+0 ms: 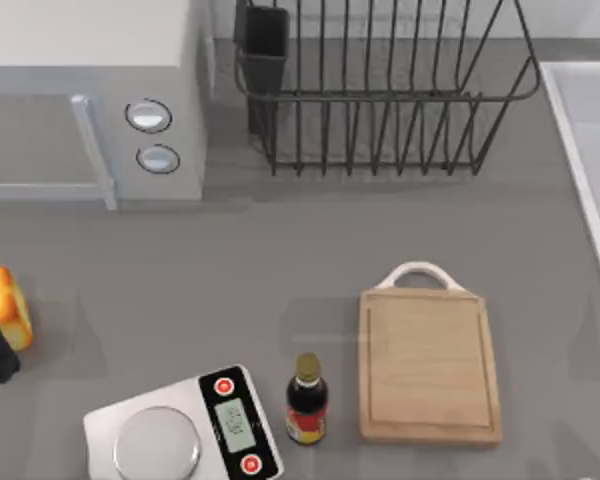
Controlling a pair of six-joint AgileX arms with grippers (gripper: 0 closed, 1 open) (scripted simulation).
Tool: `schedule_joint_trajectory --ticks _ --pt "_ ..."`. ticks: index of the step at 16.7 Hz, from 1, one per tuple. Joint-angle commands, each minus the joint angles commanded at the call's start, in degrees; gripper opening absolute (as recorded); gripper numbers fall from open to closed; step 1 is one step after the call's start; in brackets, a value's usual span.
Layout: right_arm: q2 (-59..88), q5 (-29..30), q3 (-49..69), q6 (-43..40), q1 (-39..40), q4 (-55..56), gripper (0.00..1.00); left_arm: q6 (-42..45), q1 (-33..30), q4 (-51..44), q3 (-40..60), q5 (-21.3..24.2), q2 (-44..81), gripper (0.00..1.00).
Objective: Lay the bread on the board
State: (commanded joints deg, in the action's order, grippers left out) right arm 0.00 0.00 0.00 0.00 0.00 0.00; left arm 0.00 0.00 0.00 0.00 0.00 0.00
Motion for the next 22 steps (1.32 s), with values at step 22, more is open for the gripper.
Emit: schedule_joint_trajectory --ticks 22 --pt "0.00 0.00 0.00 0.00 0.00 0.00 1.00 60.15 2.39 -49.92 57.54 -0.01 85.02 1.00"
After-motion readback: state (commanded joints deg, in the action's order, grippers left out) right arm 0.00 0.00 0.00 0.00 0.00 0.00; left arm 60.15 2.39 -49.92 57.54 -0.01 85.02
